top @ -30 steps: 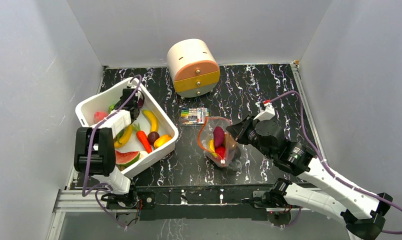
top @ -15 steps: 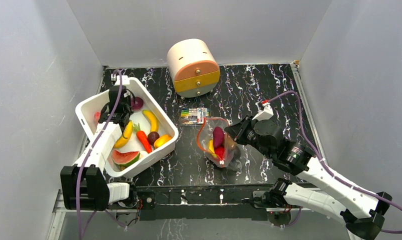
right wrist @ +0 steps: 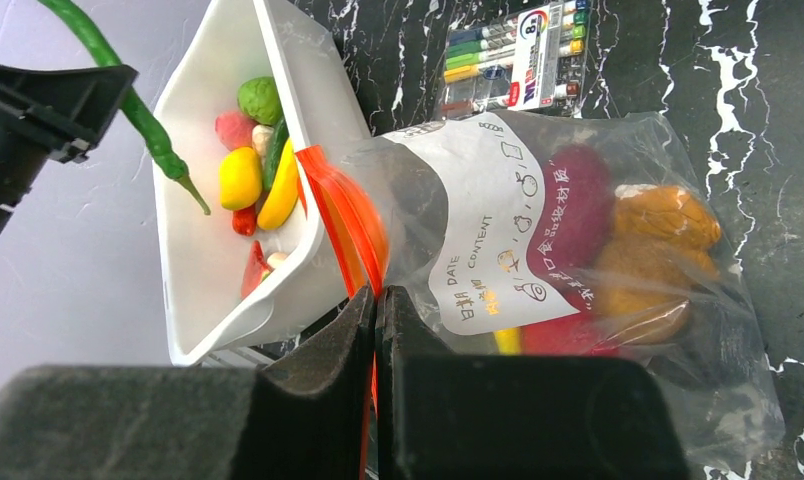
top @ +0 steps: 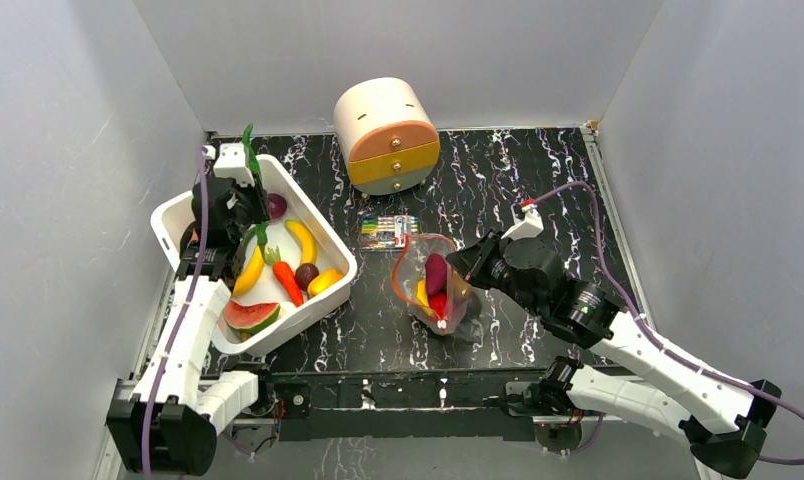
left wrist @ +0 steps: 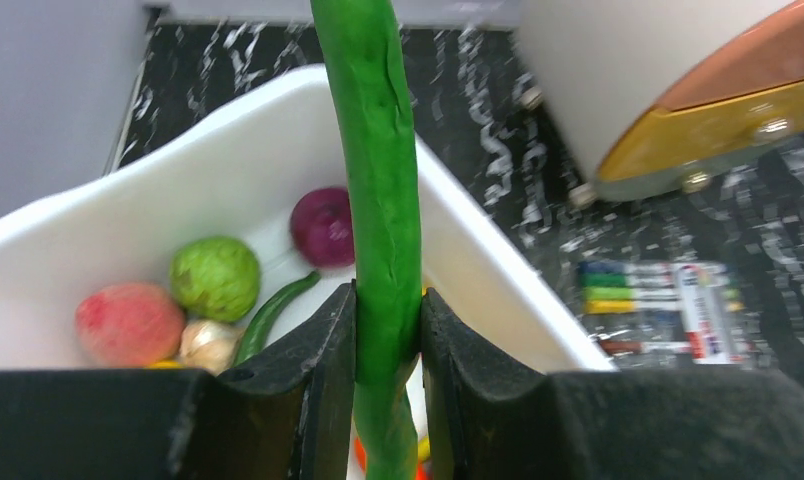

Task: Place the food in the zip-top bag and seal the zipper
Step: Pick up the fake vegetable from the bin, then place the fake vegetable in the zipper food storage bag.

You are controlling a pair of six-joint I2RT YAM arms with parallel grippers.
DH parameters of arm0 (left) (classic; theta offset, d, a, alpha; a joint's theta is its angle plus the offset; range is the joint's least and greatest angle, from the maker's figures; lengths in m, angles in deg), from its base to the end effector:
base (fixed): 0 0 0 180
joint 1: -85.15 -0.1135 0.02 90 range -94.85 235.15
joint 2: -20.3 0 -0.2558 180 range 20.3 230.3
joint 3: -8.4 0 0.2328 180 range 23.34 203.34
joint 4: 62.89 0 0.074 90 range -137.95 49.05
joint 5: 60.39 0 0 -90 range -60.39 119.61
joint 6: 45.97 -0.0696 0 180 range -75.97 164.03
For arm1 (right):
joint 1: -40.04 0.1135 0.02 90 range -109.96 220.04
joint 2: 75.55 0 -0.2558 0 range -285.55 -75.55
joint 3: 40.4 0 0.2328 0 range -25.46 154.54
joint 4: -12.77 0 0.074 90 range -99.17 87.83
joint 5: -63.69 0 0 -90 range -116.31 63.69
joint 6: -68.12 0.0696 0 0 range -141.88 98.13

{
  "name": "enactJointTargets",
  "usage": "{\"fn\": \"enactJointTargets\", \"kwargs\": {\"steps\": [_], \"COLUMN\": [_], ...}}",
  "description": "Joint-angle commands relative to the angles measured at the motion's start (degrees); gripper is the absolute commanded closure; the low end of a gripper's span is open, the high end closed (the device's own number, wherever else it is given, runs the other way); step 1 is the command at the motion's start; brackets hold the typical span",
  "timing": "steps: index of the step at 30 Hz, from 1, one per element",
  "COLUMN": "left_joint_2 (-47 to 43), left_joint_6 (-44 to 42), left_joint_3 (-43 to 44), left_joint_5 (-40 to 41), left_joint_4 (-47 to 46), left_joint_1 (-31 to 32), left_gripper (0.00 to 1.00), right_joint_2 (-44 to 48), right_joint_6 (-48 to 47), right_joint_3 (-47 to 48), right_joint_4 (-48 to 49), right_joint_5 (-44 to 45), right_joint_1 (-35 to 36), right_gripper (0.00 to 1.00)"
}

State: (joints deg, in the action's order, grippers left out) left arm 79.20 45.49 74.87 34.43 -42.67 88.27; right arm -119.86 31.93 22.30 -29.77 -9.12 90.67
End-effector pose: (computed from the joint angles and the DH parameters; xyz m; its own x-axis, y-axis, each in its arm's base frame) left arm 0.2585 -0.0082 0.3318 -0.2179 -0.0135 -0.9759 -0.0332 0.9994 -0.0065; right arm 0.1339 0.1308 0.3082 -0.6112 0.4706 -0.6364 -0.1256 0.7362 0.6650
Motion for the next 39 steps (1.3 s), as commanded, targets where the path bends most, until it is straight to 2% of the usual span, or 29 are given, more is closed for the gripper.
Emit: {"fn": "enactJointTargets", "kwargs": {"steps": [1,5,10,13,19,24,31,35,39], "left_joint_2": [-5.6,-7.8,-8.6,-8.7,-9.1,-8.7,-7.8,-7.5,-6.4], "left_joint_6": [4.1,7.1,13.3,18.3,33.1,41.5,45.4,44.0,39.9], "left_joint_3": [-0.5,-0.3,-0.5,-1.6,-8.0,-12.5,-16.2,-17.4,-17.7], "left_joint_5": [-10.9,-16.5,-27.3,-32.3,-36.9,-38.1,-37.8,-35.5,-32.2], "left_joint_4": [-5.9,-8.6,-14.6,-20.3,-36.1,-48.2,-59.4,-61.6,-63.0], "left_joint_1": [0.2,0.2,0.2,0.4,0.7,1.2,3.7,7.3,14.1], "left_gripper": [0.84,0.84,0.83,0.83,0.84,0.84,0.85,0.86,0.86], "right_joint_2": [-0.7,-1.1,-1.4,-1.9,-2.3,-2.2,-3.5,-4.8,-5.7], "right_joint_6": [0.9,1.4,2.0,2.1,2.9,4.3,6.4,7.2,8.3], "right_joint_3": [0.2,0.2,0.6,1.3,1.2,0.5,0.8,1.5,1.5], "right_joint_4": [4.3,4.6,5.7,6.1,7.3,9.1,12.4,13.5,15.1], "right_joint_5": [0.0,0.0,-0.1,-0.1,-0.6,-1.4,-2.8,-3.4,-4.3], "right_joint_1": [0.3,0.3,0.2,0.3,0.3,0.2,0.3,0.3,0.3], "right_gripper": [1.0,1.0,1.0,1.0,1.0,1.0,1.0,1.0,1.0]}}
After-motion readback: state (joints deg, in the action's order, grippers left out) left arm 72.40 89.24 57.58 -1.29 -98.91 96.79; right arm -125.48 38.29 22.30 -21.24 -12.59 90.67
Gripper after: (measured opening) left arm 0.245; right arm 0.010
